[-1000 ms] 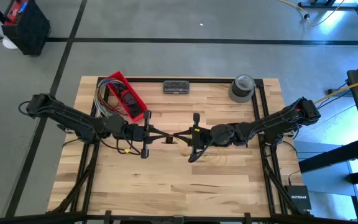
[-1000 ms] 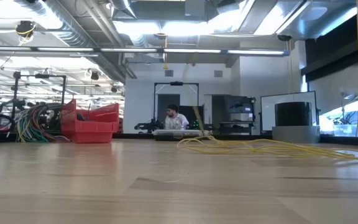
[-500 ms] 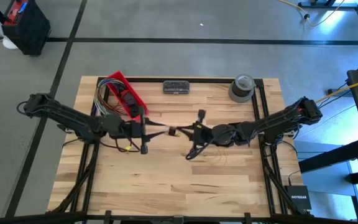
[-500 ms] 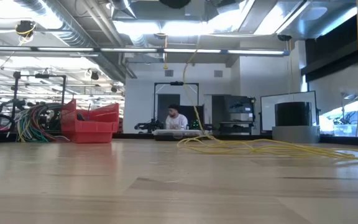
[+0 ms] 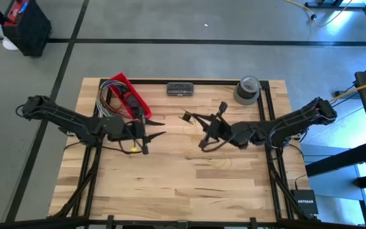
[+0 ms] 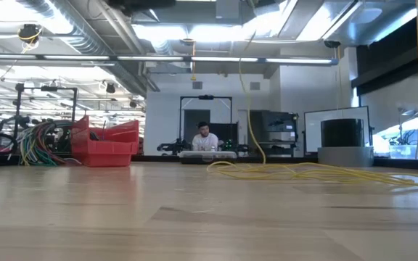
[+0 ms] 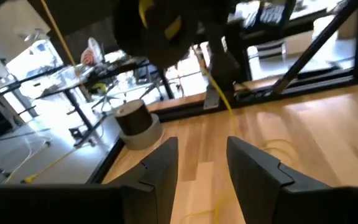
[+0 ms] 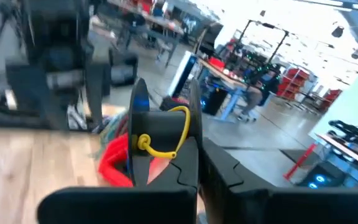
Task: Coil cords
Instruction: Coil the yellow wire on the spool
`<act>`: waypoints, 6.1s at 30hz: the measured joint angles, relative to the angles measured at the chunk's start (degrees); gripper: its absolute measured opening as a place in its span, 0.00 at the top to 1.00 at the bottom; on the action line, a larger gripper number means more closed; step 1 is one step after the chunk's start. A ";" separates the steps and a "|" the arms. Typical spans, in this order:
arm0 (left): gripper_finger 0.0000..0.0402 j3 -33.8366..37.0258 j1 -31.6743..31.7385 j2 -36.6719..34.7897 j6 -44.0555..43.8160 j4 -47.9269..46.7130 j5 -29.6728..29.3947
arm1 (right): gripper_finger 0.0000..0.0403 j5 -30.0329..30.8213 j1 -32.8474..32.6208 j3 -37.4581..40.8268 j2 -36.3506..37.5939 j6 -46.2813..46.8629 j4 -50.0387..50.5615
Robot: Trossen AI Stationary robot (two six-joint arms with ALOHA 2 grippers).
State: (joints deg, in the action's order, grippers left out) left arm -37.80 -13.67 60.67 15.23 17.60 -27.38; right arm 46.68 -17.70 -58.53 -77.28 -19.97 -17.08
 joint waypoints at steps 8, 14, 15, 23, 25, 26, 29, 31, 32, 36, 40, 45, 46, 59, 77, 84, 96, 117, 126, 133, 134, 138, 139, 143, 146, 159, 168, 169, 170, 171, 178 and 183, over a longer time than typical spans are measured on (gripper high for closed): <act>0.67 -2.53 4.48 9.75 -2.87 2.38 9.69 | 0.99 -3.66 2.46 10.32 -0.44 -5.50 -25.09; 0.67 -5.64 5.26 16.73 -3.83 2.60 13.92 | 0.99 -5.29 2.37 12.45 -0.36 -8.61 -31.83; 0.67 -6.25 5.26 17.75 -3.55 2.85 13.92 | 0.99 -5.40 2.36 12.47 -0.36 -8.60 -31.30; 0.67 -8.53 5.57 26.16 -1.97 11.43 13.23 | 0.99 -7.63 2.35 12.47 -0.41 -7.38 -29.52; 0.67 -8.52 5.64 28.17 -0.06 13.68 13.18 | 0.99 -7.79 2.35 12.47 -0.41 -7.32 -29.37; 0.67 -8.50 5.64 28.92 0.23 14.77 13.14 | 0.99 -7.89 2.35 12.47 -0.43 -7.32 -29.37; 0.67 -8.54 5.94 30.75 0.36 19.50 13.12 | 0.99 -8.13 2.35 12.47 -0.43 -7.32 -29.34; 0.67 -8.55 6.38 31.83 0.32 20.69 13.03 | 0.99 -8.86 2.35 12.47 -0.43 -7.32 -29.33; 0.67 -8.55 6.65 32.30 0.21 21.17 13.01 | 0.99 -8.95 2.35 12.47 -0.43 -7.30 -29.33; 0.67 -8.50 7.74 33.22 0.13 21.82 13.00 | 0.99 -9.09 2.35 12.47 -0.43 -7.01 -28.88; 0.69 -8.48 8.24 33.67 0.15 21.45 13.00 | 0.99 -9.27 2.35 12.47 -0.43 -6.20 -28.19; 0.84 -8.48 8.03 33.61 3.09 21.29 13.00 | 0.99 -9.29 2.34 12.47 -0.43 -5.80 -27.78; 0.89 -8.48 8.04 33.61 3.79 20.81 13.00 | 0.99 -9.28 2.28 12.47 -0.43 -5.81 -27.78; 0.98 -8.48 7.09 18.41 3.96 -2.63 0.91 | 0.99 -8.81 -3.05 12.42 0.77 -13.79 -26.68; 0.99 -8.48 2.64 4.89 -5.57 -16.67 0.76 | 0.99 -13.31 4.79 12.38 -3.36 -16.79 -9.20; 1.00 -8.48 2.66 4.83 -7.99 -16.59 -5.39 | 0.99 -13.80 4.97 12.38 -4.34 -18.16 -9.28; 0.99 -8.48 0.48 3.81 -11.39 -12.27 -7.45 | 0.99 -14.73 7.86 12.40 -4.34 -13.77 -7.32; 0.99 -8.46 -0.18 12.03 -8.82 2.53 -3.73 | 0.99 -12.37 9.89 4.27 -14.47 -6.13 -9.70; 0.99 -8.46 1.08 14.28 -9.67 2.94 -3.74 | 0.99 -14.80 9.87 2.06 -14.59 1.01 -9.75; 0.99 -8.46 1.37 14.53 -10.14 2.99 -1.77 | 0.99 -14.33 9.87 0.34 -14.57 5.12 -10.10; 0.99 -8.46 1.37 14.55 -10.24 2.83 -1.39 | 0.99 -13.61 9.87 0.18 -14.57 5.63 -10.14; 0.99 -8.46 1.37 14.55 -10.31 2.47 -1.27 | 0.99 -12.53 9.87 0.01 -14.57 6.49 -10.90; 0.99 -8.46 1.42 14.55 -10.31 2.21 -1.27 | 0.99 -12.41 9.87 0.01 -14.57 6.53 -11.87; 0.99 -8.46 1.46 14.55 -10.33 1.59 -1.31 | 0.99 -12.99 9.84 -0.08 -14.55 6.47 -14.97; 0.99 -8.46 1.46 14.55 -10.51 0.86 -1.31 | 0.99 -13.45 9.84 -0.08 -14.55 6.45 -16.20; 0.99 -8.46 1.36 14.53 -11.22 1.99 -1.36 | 0.99 -16.59 9.84 -0.08 -14.16 6.01 -14.14; 0.99 -8.47 0.65 14.53 -9.82 6.21 -1.31 | 0.99 -19.70 9.85 -0.06 -14.18 5.14 -13.31; 0.99 -8.47 0.65 14.53 -9.85 6.41 -1.31 | 0.99 -19.73 9.84 -0.06 -14.43 5.14 -13.26; 0.99 -8.46 0.66 14.53 -9.85 6.65 -1.31 | 0.99 -19.71 9.84 -0.06 -14.55 5.11 -13.09; 0.99 -8.47 0.67 14.53 -9.85 7.04 -1.30 | 0.99 -19.78 9.84 -0.03 -14.71 4.89 -12.71; 0.99 -8.48 0.63 15.60 -8.58 6.86 -6.09 | 0.99 -20.84 9.95 -0.03 -15.20 4.25 -12.67; 0.99 -8.46 1.58 18.90 -8.86 6.32 -6.98 | 0.99 -21.44 9.87 0.03 -13.11 4.83 -13.04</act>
State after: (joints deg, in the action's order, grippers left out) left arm -46.26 -12.09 79.57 6.37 23.92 -34.36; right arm 25.24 -7.84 -58.50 -90.39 -15.14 -30.13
